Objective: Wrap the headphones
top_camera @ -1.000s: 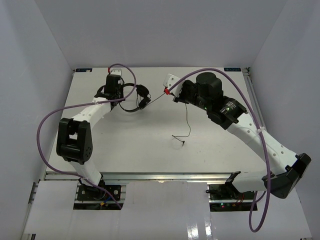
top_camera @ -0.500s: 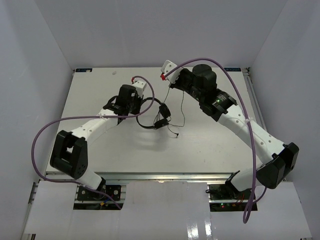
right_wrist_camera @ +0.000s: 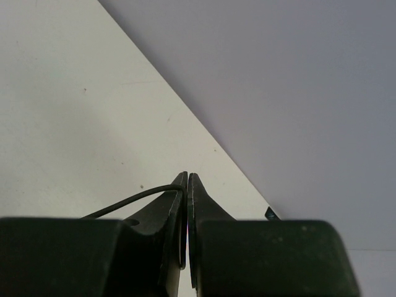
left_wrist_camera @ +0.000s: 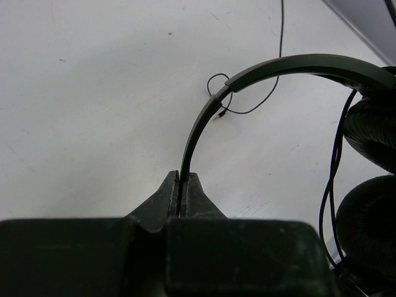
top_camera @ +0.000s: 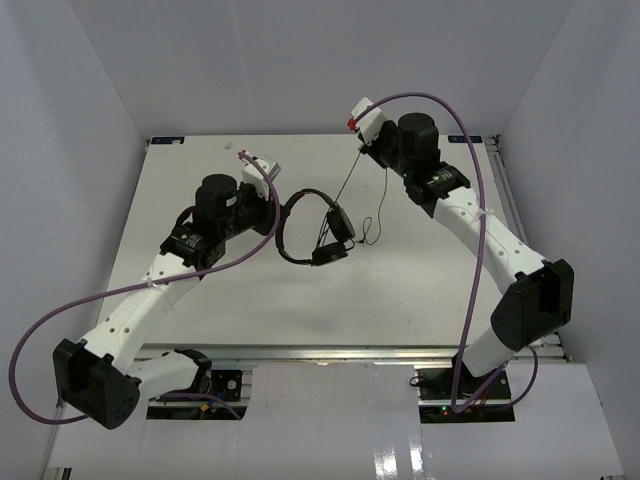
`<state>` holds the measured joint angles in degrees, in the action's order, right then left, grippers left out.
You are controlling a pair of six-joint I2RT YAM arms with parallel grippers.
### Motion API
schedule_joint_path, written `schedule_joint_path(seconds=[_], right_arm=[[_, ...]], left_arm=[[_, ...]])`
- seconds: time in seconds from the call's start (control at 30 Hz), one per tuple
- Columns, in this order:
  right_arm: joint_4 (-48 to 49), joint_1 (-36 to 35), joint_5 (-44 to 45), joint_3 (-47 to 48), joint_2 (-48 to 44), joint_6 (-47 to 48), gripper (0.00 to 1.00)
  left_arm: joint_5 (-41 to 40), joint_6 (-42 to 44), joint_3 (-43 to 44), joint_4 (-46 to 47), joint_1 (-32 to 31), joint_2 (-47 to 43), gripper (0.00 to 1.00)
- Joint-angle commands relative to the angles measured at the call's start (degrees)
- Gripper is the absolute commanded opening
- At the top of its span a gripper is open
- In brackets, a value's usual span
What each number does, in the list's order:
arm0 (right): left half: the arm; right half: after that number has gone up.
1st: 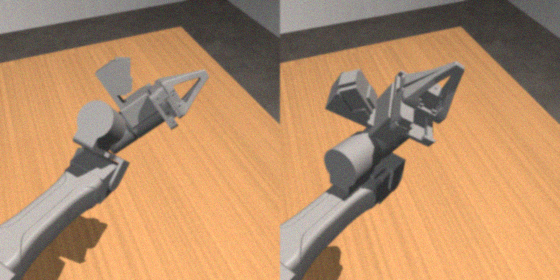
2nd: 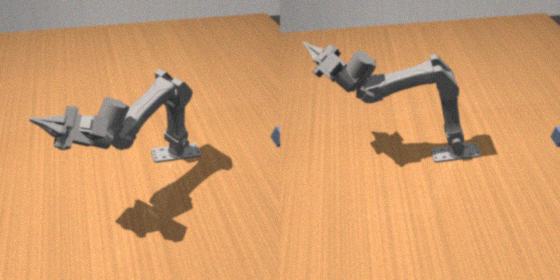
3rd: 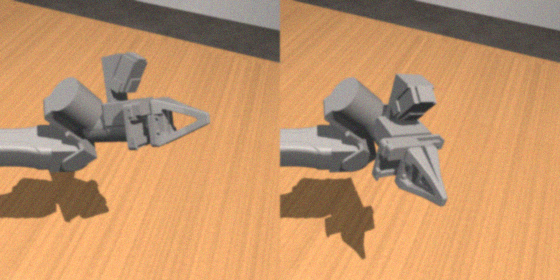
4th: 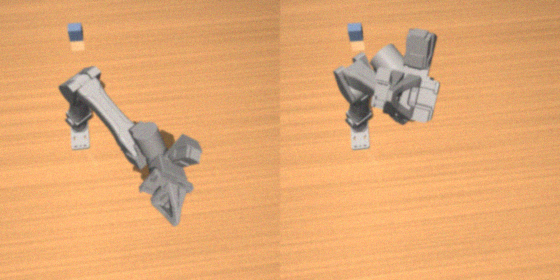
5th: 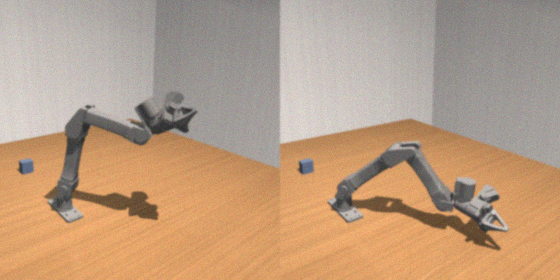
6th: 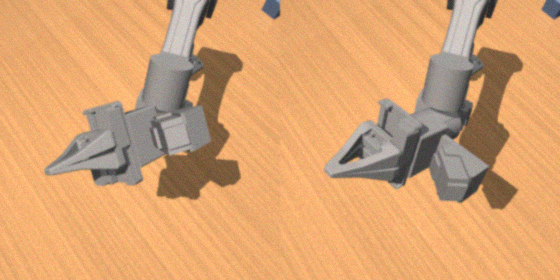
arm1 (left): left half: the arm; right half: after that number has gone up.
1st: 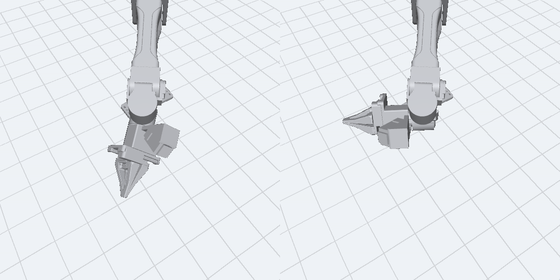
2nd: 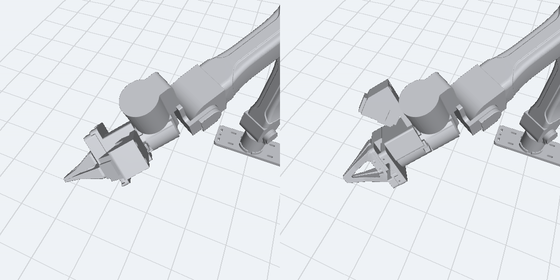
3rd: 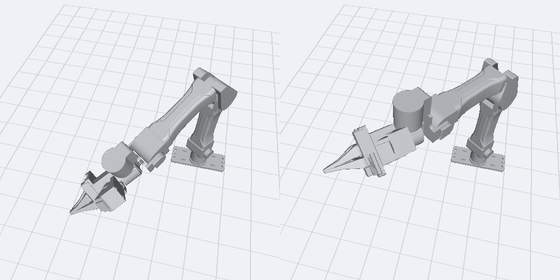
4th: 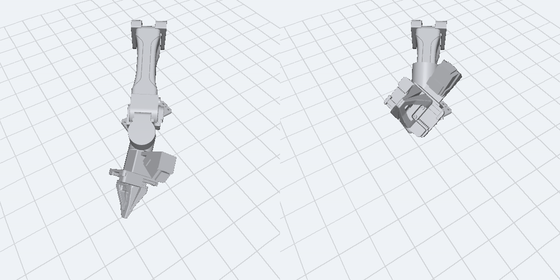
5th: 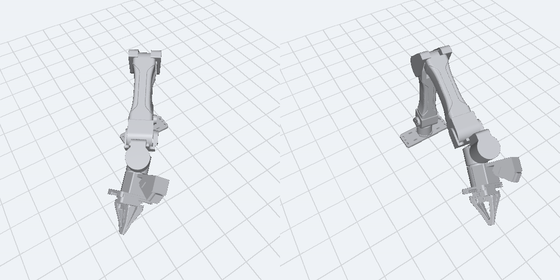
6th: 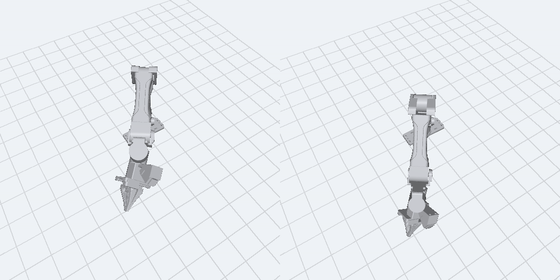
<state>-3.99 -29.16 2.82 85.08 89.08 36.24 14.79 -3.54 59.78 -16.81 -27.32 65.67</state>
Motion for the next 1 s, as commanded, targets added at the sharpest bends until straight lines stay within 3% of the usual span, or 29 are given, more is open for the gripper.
schedule_joint_path(seconds=[0.0,0.3,0.4,0.53,0.67,0.73,0.97], right_arm=[[3.1,2.7,-3.3,2.5,1.8,-5.5,0.08],[1.4,6.0,-18.0,-1.6,3.3,-17.2,0.08],[4.0,7.3,-31.6,-6.4,3.8,-25.5,0.08],[13.6,7.7,-48.8,-11.6,5.2,-36.6,0.08],[31.4,7.2,-60.8,-14.4,7.6,-57.5,0.08],[41.5,6.5,-62.8,-15.0,9.5,-64.5,0.08],[58.3,1.0,-65.5,-13.2,16.5,-81.4,0.08]], left_arm=[[9.1,-4.3,2.7,-0.9,-0.5,-2.2,0.00],[10.4,-13.3,8.9,4.1,-0.5,-2.0,0.00],[7.3,-17.1,12.6,6.5,-0.5,-1.1,0.00],[5.2,-21.6,20.3,8.4,-0.5,2.7,0.00],[2.7,-24.6,28.3,8.5,-0.5,6.8,0.00],[1.5,-26.3,32.8,8.5,-0.5,8.5,0.00],[-2.5,-28.8,44.4,6.2,-0.5,15.5,0.00]])
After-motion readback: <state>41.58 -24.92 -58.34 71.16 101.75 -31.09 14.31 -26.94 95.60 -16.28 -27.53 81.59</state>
